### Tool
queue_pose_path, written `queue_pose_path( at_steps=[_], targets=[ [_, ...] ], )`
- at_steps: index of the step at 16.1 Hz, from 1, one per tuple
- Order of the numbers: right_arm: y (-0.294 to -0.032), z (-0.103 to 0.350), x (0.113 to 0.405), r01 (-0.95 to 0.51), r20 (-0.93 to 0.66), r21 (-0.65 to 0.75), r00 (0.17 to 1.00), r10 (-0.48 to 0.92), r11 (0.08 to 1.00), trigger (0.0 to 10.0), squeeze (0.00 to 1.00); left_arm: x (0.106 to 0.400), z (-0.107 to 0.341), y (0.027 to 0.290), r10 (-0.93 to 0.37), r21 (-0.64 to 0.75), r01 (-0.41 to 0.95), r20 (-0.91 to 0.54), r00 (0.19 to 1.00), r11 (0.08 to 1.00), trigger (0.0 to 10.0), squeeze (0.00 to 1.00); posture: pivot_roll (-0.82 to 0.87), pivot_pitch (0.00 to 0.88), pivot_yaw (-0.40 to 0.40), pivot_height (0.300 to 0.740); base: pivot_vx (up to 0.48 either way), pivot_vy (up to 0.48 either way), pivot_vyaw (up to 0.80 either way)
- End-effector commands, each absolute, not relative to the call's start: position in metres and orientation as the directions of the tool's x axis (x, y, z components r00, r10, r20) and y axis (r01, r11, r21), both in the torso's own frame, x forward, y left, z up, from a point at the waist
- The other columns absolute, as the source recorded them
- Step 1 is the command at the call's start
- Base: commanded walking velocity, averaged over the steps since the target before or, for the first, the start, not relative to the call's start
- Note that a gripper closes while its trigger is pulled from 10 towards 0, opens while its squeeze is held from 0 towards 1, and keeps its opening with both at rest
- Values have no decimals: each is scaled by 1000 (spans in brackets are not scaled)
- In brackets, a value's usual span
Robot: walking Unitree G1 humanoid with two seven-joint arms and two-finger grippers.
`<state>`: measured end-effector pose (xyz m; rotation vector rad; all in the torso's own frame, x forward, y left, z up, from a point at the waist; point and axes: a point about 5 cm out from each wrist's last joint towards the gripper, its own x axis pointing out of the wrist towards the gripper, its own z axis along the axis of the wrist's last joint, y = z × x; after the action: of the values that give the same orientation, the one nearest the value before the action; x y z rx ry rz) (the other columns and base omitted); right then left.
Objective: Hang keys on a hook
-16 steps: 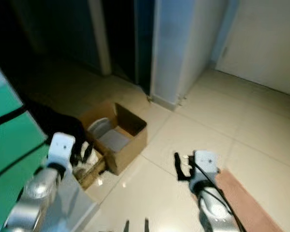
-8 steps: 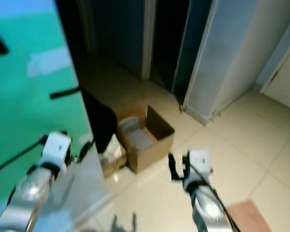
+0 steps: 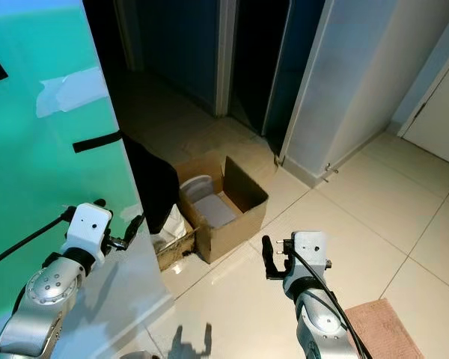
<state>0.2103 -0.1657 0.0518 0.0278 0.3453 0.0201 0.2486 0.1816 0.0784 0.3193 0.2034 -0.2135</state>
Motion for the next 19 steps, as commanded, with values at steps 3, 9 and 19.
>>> queue_pose_path(
  at_steps=[3,9,19],
  targets=[
    [-168,53,210,7,-331,20,944,0,1000,10000,1000,249,77,181,-190,291,256,-236,953,922,10000,0,-96,0,-11,740,-291,0,0],
    [-164,51,208,-20,-339,17,941,25,1000,10000,1000,254,80,182,-210,304,277,-235,949,912,10000,0,-105,0,25,740,-42,0,400],
    [-157,52,205,-98,-381,14,919,96,995,10000,1000,251,76,192,-140,267,209,-255,957,941,10000,0,-91,0,25,740,0,0,800]
  ],
)
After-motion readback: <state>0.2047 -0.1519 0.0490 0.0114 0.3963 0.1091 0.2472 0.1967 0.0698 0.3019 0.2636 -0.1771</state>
